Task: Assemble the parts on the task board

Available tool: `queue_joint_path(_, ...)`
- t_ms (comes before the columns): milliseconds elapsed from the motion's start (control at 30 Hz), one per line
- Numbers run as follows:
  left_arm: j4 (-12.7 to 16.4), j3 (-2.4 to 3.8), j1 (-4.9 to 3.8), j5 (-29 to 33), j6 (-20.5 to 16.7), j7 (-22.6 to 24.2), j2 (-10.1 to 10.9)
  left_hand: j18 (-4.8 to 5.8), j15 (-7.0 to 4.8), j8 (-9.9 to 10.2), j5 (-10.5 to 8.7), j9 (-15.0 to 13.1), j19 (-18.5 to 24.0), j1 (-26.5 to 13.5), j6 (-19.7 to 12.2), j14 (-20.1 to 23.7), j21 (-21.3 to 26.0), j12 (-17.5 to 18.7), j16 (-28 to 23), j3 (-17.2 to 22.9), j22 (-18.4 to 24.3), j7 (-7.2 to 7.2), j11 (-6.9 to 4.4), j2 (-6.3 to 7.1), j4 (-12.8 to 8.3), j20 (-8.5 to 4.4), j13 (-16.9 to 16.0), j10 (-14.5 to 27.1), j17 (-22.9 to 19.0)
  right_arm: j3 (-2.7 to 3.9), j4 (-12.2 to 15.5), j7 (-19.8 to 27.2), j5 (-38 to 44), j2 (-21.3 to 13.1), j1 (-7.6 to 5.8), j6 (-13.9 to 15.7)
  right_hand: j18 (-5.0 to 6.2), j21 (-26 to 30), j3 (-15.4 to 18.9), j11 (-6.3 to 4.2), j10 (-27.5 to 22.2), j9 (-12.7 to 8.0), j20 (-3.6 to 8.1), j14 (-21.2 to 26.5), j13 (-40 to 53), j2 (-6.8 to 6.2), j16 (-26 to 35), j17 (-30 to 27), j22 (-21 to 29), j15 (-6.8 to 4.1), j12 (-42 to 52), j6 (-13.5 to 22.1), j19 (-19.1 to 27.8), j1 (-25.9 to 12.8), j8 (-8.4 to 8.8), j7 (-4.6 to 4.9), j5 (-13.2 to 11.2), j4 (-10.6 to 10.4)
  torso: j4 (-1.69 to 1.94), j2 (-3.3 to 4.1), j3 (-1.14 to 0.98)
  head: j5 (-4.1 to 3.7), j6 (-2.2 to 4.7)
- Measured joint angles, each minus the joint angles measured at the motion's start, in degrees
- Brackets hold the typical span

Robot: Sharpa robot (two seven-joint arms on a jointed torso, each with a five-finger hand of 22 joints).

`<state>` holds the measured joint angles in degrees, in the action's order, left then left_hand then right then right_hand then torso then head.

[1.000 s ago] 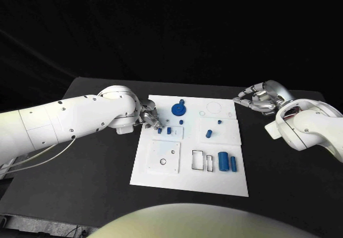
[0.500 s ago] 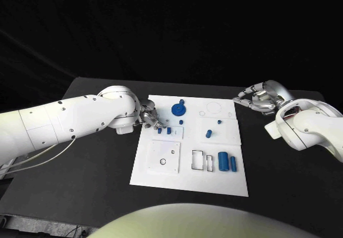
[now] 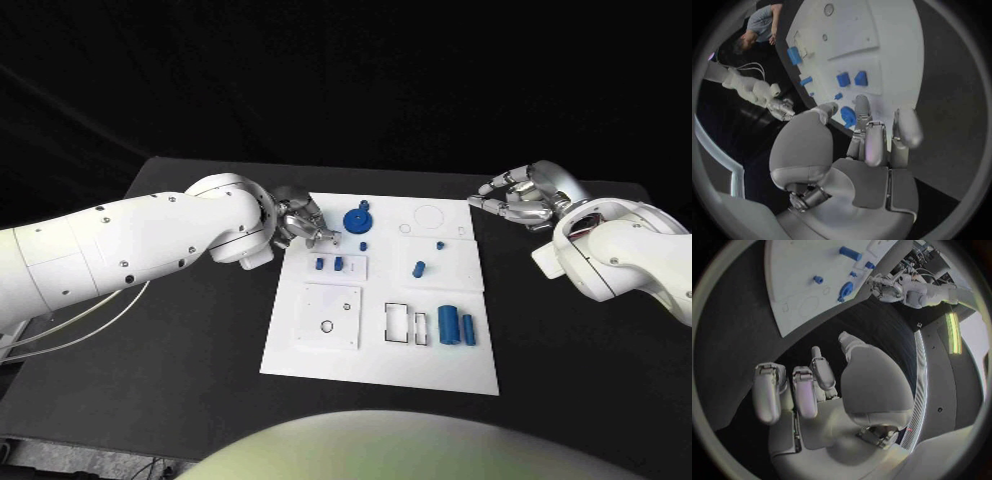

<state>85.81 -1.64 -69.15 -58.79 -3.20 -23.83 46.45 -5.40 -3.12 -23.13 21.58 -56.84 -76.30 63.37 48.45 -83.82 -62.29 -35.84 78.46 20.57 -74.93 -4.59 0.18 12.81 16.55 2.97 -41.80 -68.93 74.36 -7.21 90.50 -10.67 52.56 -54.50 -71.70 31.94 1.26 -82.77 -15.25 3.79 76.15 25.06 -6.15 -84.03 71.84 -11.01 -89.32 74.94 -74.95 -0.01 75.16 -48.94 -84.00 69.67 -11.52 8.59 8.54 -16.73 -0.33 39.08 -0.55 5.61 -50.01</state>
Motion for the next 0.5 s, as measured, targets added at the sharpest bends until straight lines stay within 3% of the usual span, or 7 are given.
queue_joint_path(33, 0.2, 0.04, -0.01, 0.7, -1.4, 1.5, 0.1, -0.52, 0.49, 0.1, 0.96, 0.8, 2.6, 2.4, -0.6, 1.3, 5.5, 0.2, -3.4, 0.0, 0.0, -0.50, 0.43, 0.05, -0.1, 0.45, 0.2, 1.8, -2.5, 0.00, -0.1, 0.0, 0.0, 0.0, 0.00, 0.0, 0.00, 0.0, 0.0, 0.00, 0.0, 0.0, 0.00, 0.0, 0.0, 0.00, 0.0, 0.0, 0.0, 0.00, 0.0, 0.0, 0.0, 0.0, 0.00, 0.00, 0.0, 0.0, 0.00, 0.01, -0.01, -0.04, 0.00)
queue_joint_path(100, 0.7, 0.09, -0.02, 1.9, -4.2, 5.2, 0.2, -2.68, 1.42, 1.1, 2.51, 2.5, 8.4, 6.8, -2.1, 6.4, 17.7, 2.2, -11.8, 0.5, 0.9, -1.53, 1.57, 0.38, -0.5, 1.33, 1.5, 6.0, -10.7, 0.00, -0.1, 0.0, 0.0, 0.0, 0.01, 0.1, 0.00, 0.4, 0.0, 0.00, 0.0, 0.0, 0.00, 0.0, 0.0, 0.00, 0.0, 0.0, 0.0, 0.00, 0.0, 0.0, 0.0, 0.0, 0.00, 0.00, 0.0, 0.0, 0.00, 0.01, -0.01, -0.18, 0.00)
queue_joint_path(200, 1.1, 0.10, -0.02, 2.1, -7.2, 9.8, 0.2, -3.47, 2.57, 2.4, 2.56, 5.3, 13.7, 11.9, -3.0, 11.9, 29.2, 4.3, -19.2, 1.6, 4.6, -2.46, 2.75, 1.20, -1.7, 2.48, 3.6, 9.4, -17.6, 0.00, -0.2, 0.2, -0.1, 0.0, 0.01, 0.1, 0.00, 0.8, 0.0, 0.18, -0.3, 0.0, 0.00, 0.0, -0.2, 0.00, 0.1, 0.0, 0.0, 0.00, -0.2, 0.0, 0.0, 0.0, 0.00, 0.00, 0.0, 0.0, 0.03, 0.03, -0.01, -0.40, 0.00)
queue_joint_path(300, 1.5, 0.00, 0.13, 0.4, -9.7, 14.3, -0.2, -3.47, 3.56, 3.9, 1.23, 8.5, 12.9, 16.3, -3.1, 11.5, 28.5, 6.1, -15.9, 3.1, 4.1, -3.42, 3.98, 2.04, -3.4, 3.30, 5.4, 13.4, -14.5, 0.00, -0.2, 0.6, -0.3, 0.0, 0.01, 0.4, 0.96, 3.3, 0.0, 0.05, -2.9, 0.3, 0.10, 0.0, -2.9, 0.00, 1.1, 0.0, 0.0, 0.00, -2.8, 0.0, 0.7, 0.0, -0.63, 0.00, 0.3, 0.0, 0.02, 0.09, 0.03, -0.55, 0.00)
queue_joint_path(367, 1.6, -0.05, 0.59, -2.3, -11.2, 16.9, -0.6, -3.46, 3.65, 4.6, -0.12, 10.1, 12.4, 17.4, -3.0, 11.4, 27.3, 6.1, -13.5, 3.3, 3.1, -3.43, 4.04, 2.76, -4.2, 3.61, 5.9, 14.8, -12.6, 0.00, -0.2, 1.1, -0.6, 0.0, 0.02, 0.7, 0.99, 5.1, -0.3, 0.00, -4.8, 0.4, 0.11, 0.0, -5.0, 0.00, 1.9, 0.0, 0.0, 0.00, -4.7, 0.1, 1.8, 0.0, -0.88, -0.12, 0.6, 0.3, 0.01, 0.11, 0.07, -0.71, 0.00)
queue_joint_path(400, 1.6, -0.12, 0.82, -3.7, -11.6, 17.8, -0.8, -3.47, 3.69, 5.0, -0.61, 10.9, 12.4, 17.9, -3.1, 11.7, 27.5, 6.1, -13.1, 3.5, 2.9, -3.41, 4.01, 2.98, -4.5, 3.60, 6.3, 15.3, -12.4, 0.00, -0.2, 1.3, -0.7, 0.0, 0.02, 0.8, 1.80, 6.0, -0.4, 0.05, -5.6, 0.4, 0.10, 0.0, -6.0, 0.01, 2.4, 0.0, 0.0, 0.00, -5.7, 0.2, 2.4, 0.0, -0.88, -0.24, 0.7, 0.4, 0.01, 0.11, 0.07, -0.78, 0.00)
queue_joint_path(500, 1.1, -0.38, 1.39, -8.7, -12.7, 20.3, -1.6, -3.46, 4.09, 5.2, -0.94, 12.8, 14.4, 18.1, -2.6, 14.8, 30.1, 6.9, -14.3, 3.5, 2.7, -2.92, 4.51, 3.10, -4.5, 3.84, 8.1, 17.0, -14.4, 0.00, -0.2, 2.0, -1.1, 0.0, 0.02, 1.3, 2.31, 9.1, -0.8, 0.04, -8.3, 0.6, 0.11, 0.0, -9.6, 0.24, 3.8, 0.0, 0.0, 0.00, -8.9, 0.7, 4.2, 0.2, -1.33, -0.17, 0.9, 0.3, 0.03, 0.11, 0.07, -0.96, 0.00)
